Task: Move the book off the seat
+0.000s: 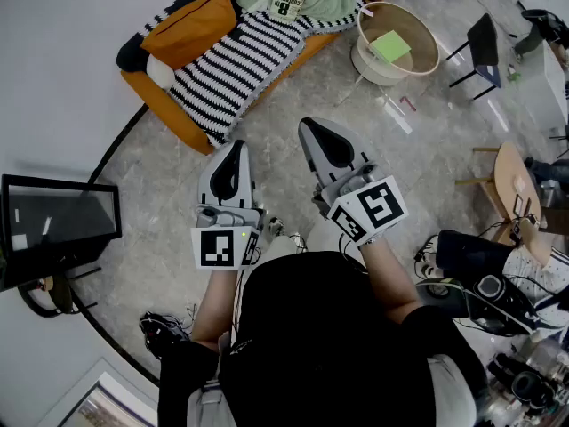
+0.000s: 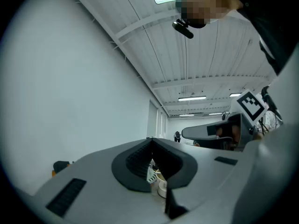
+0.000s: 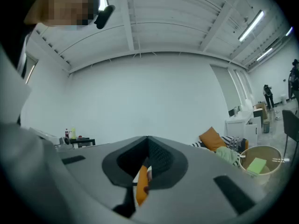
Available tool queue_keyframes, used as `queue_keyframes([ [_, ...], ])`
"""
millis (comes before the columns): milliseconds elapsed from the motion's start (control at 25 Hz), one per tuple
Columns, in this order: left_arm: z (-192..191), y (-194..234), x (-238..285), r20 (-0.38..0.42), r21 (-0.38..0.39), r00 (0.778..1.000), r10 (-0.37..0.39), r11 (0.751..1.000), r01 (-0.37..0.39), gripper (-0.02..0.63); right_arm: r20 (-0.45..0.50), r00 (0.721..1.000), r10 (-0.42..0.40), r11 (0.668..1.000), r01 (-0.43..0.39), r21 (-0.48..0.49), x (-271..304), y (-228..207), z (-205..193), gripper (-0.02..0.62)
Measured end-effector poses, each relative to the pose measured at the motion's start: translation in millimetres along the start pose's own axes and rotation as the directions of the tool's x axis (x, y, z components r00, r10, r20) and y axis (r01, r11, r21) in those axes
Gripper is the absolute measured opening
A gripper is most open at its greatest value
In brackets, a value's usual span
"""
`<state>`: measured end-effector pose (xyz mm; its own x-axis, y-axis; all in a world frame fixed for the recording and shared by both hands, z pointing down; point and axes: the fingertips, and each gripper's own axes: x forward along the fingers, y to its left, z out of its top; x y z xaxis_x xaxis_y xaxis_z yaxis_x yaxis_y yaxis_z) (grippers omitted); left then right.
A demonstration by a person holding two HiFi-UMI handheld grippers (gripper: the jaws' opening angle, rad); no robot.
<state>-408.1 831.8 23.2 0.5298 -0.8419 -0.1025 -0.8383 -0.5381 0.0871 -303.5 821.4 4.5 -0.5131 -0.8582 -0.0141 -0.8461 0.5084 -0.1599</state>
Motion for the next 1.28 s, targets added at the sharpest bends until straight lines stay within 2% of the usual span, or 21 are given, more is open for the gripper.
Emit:
queue_keyframes([
  [320, 8, -14, -4, 0.000, 0.031, 0.999, -0.036, 0.999, 0.036, 0.011, 0.010, 1.000, -0.008, 1.000, 0.008, 0.004, -7, 9, 2, 0.014],
  [560, 3, -23, 8, -0.013, 0.045, 0.999, -0.033, 0.998, 0.034, 0.010, 0.008, 1.000, 0.004, 1.000, -0.004, 0.002, -13, -5, 2, 0.014],
  [840, 7, -58, 39, -0.008, 0.063, 1.000, -0.024, 0.998, 0.025, 0.011, 0.035, 0.999, 0.014, 1.000, -0.015, 0.015, -22, -50, 16, 0.014],
  [1080, 0, -82, 64, -0.030, 0.081, 0.999, -0.012, 0.997, 0.015, 0.011, 0.053, 0.997, 0.052, 0.998, -0.053, 0.027, -23, -79, 25, 0.014],
  [1280, 5, -102, 89, -0.007, 0.094, 1.000, 0.016, 0.995, -0.016, 0.011, 0.067, 0.994, 0.091, 0.996, -0.093, 0.017, -24, -109, 38, 0.014],
])
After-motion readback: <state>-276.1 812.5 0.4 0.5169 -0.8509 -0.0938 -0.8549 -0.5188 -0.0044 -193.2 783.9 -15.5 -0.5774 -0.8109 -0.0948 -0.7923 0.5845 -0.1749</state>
